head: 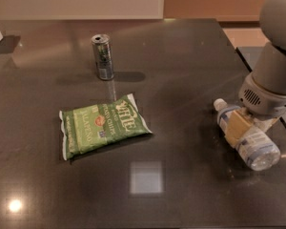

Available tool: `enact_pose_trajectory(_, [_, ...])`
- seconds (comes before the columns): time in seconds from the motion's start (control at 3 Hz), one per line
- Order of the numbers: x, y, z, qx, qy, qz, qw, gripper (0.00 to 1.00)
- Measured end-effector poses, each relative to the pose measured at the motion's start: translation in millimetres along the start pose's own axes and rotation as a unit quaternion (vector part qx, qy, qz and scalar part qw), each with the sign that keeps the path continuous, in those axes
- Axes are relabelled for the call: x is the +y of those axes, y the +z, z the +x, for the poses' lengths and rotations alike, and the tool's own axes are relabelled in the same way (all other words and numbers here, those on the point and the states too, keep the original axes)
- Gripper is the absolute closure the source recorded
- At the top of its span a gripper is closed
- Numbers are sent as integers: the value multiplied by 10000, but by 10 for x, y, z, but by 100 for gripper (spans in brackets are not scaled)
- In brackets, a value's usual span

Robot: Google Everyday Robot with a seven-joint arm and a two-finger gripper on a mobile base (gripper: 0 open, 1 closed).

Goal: Move blue plastic bottle near redbull can

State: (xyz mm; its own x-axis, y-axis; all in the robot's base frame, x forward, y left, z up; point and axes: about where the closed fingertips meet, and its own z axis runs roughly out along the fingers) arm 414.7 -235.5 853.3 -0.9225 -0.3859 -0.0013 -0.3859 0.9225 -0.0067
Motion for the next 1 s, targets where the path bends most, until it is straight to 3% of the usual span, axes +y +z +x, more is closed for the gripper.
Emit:
enact_pose_trajectory(0.33, [-118, -175, -206, -191, -261, 97, 9994, 92])
enact_pose_trajectory(0.67, [-208, -322, -394, -364, -516, 159, 9979, 100])
enact_pose_trajectory(1.0, [-291, -384, -830, -621, -1021, 24, 9928, 100])
